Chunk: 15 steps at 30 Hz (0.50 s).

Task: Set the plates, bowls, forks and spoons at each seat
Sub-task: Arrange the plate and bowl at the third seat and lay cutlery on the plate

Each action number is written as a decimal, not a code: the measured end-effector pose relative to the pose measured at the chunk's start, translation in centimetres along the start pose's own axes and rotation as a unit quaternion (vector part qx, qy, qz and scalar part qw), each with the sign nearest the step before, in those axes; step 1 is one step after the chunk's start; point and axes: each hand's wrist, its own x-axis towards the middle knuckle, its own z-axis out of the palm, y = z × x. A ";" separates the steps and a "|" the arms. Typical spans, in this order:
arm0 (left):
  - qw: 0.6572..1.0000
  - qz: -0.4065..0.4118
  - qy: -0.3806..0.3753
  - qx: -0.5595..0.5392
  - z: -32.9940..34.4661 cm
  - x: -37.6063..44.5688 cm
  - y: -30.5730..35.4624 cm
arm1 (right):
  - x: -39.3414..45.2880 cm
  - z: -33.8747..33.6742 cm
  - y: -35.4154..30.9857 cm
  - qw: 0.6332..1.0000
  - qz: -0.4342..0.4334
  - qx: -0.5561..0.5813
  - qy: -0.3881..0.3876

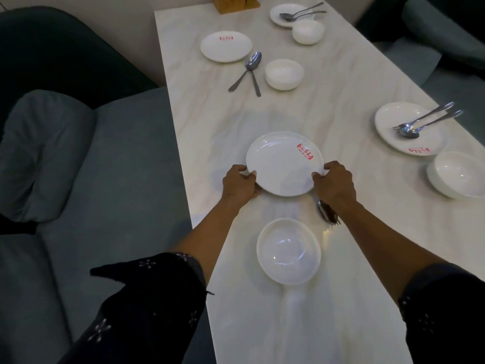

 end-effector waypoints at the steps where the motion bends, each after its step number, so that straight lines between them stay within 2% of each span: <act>1: 1.000 0.002 -0.003 -0.005 0.2 0.1 0.0 | 0.1 0.2 0.1 1.000 -0.001 0.004 0.000; 15: 0.998 -0.003 0.036 -0.045 -2.3 -1.3 -1.7 | -0.7 1.5 -0.6 0.996 -0.080 -0.006 -0.030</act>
